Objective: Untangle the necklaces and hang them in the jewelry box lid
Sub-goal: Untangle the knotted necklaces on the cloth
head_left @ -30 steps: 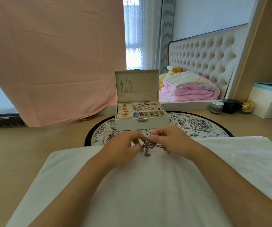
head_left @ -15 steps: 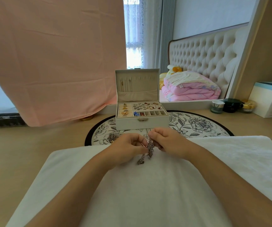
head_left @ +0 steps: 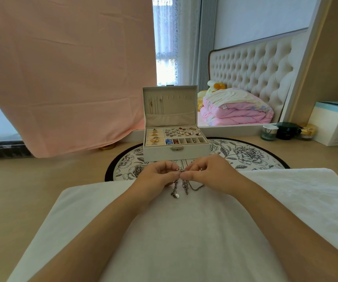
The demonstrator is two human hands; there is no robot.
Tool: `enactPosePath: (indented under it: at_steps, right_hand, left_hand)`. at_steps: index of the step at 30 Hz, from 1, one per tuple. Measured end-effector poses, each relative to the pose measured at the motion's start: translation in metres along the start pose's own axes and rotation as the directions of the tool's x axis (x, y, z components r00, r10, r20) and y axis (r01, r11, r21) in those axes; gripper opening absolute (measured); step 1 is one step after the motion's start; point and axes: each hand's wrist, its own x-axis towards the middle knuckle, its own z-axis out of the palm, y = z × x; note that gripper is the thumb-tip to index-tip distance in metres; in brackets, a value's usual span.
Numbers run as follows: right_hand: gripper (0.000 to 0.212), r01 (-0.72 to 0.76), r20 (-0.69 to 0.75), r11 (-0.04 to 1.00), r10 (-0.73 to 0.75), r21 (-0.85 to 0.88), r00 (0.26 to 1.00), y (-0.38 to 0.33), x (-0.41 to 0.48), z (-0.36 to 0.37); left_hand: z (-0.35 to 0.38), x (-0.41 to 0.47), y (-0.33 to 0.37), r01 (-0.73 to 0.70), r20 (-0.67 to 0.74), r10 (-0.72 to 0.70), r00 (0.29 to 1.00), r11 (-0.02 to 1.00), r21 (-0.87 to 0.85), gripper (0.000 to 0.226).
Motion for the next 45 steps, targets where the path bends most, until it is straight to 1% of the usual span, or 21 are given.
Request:
enactPosePath:
  at_steps: [2,4,7,10,12,14,15,17,19,20,22,25,26,28,29,32,34,37,40,42,45]
  right_hand:
    - [0.021,-0.029,-0.011,0.999,0.029,0.016,1.0,-0.001,0.0,0.0]
    - [0.018,-0.036,-0.014,0.998,0.036,0.051,0.999,-0.001,0.0,-0.002]
    - [0.012,-0.04,-0.007,0.997,0.041,0.068,0.999,-0.003,-0.001,-0.002]
    - [0.01,-0.033,-0.024,0.999,0.032,-0.034,0.999,-0.002,-0.001,0.0]
    - [0.01,-0.011,-0.033,1.0,0.011,-0.012,0.999,-0.003,-0.001,0.001]
    - [0.008,0.008,-0.024,0.999,-0.007,0.033,1.0,-0.003,-0.001,0.001]
    - [0.007,0.012,-0.018,0.999,-0.012,0.031,1.0,-0.003,-0.001,0.001]
    - [0.01,0.023,-0.01,0.999,-0.023,-0.036,1.0,-0.001,-0.001,0.002]
    - [0.013,0.031,-0.01,0.993,-0.032,-0.112,0.999,0.003,0.001,0.001]
    - [0.013,0.032,-0.012,0.991,-0.034,-0.131,0.999,0.004,0.001,0.0]
    - [0.017,0.058,-0.016,0.99,-0.06,-0.127,0.998,0.004,-0.001,-0.002]
    - [0.027,0.173,-0.003,0.982,-0.174,-0.079,0.985,-0.003,-0.006,-0.002]
    - [0.027,0.216,-0.003,0.974,-0.217,-0.063,0.976,-0.005,-0.007,-0.001]
    - [0.016,0.271,-0.001,0.962,-0.272,-0.041,0.962,-0.006,-0.007,0.002]
    - [0.013,0.27,0.009,0.962,-0.27,-0.04,0.963,-0.006,-0.006,0.004]
    - [0.029,0.231,0.041,0.968,-0.228,-0.097,0.973,-0.004,-0.005,0.007]
    - [0.028,0.242,0.029,0.961,-0.24,-0.131,0.97,-0.003,-0.004,0.007]
    - [0.021,0.236,-0.001,0.961,-0.239,-0.142,0.971,-0.002,-0.003,0.004]
    - [0.019,0.206,0.002,0.971,-0.207,-0.119,0.978,-0.004,-0.004,0.001]
    - [0.017,0.212,-0.002,0.97,-0.213,-0.117,0.977,-0.004,-0.004,0.0]
    - [0.014,0.224,-0.05,0.964,-0.233,-0.14,0.971,-0.005,-0.004,-0.004]
  left_hand:
    - [-0.001,0.0,0.001,0.061,0.012,-0.06,0.998,0.997,-0.051,0.006]
    - [-0.003,0.001,0.002,0.107,0.057,-0.102,0.993,0.99,-0.09,0.009]
    - [-0.006,0.003,0.005,0.145,0.132,-0.133,0.982,0.985,-0.088,0.01]
    - [-0.006,0.005,0.006,0.145,0.094,-0.149,0.984,0.988,0.056,0.012]
    - [-0.003,0.004,0.008,0.137,0.051,-0.15,0.987,0.969,0.207,0.015]
    - [0.0,0.003,0.01,0.142,0.038,-0.159,0.987,0.95,0.277,0.016]
    - [0.0,0.003,0.011,0.158,0.031,-0.171,0.985,0.955,0.252,0.016]
    - [-0.001,0.003,0.011,0.196,0.047,-0.198,0.979,0.979,0.05,0.015]
    - [-0.004,0.003,0.012,0.192,0.123,-0.172,0.977,0.966,-0.175,0.01]
    - [-0.007,0.003,0.012,0.184,0.152,-0.153,0.976,0.959,-0.215,0.012]
    - [-0.01,0.002,0.012,0.174,0.177,-0.135,0.975,0.958,-0.229,0.017]
    - [-0.008,0.001,0.01,0.185,0.196,-0.125,0.973,0.927,-0.326,0.013]
    - [-0.007,0.0,0.01,0.19,0.195,-0.126,0.973,0.914,-0.358,0.012]
    - [-0.005,0.0,0.011,0.193,0.198,-0.12,0.973,0.893,-0.407,0.013]
    - [-0.005,-0.001,0.012,0.193,0.203,-0.114,0.972,0.883,-0.428,0.014]
    - [-0.004,-0.002,0.014,0.195,0.2,-0.115,0.973,0.874,-0.445,0.016]
    - [-0.005,-0.002,0.015,0.196,0.188,-0.128,0.974,0.892,-0.407,0.017]
    - [-0.008,0.0,0.016,0.19,0.112,-0.162,0.98,0.928,-0.321,0.016]
    - [-0.009,0.004,0.015,0.17,-0.025,-0.185,0.982,0.94,-0.295,0.017]
    - [-0.008,0.006,0.013,0.162,-0.096,-0.209,0.973,0.919,-0.36,0.018]
    - [-0.01,0.006,0.014,0.123,-0.112,-0.22,0.969,0.824,-0.553,0.022]
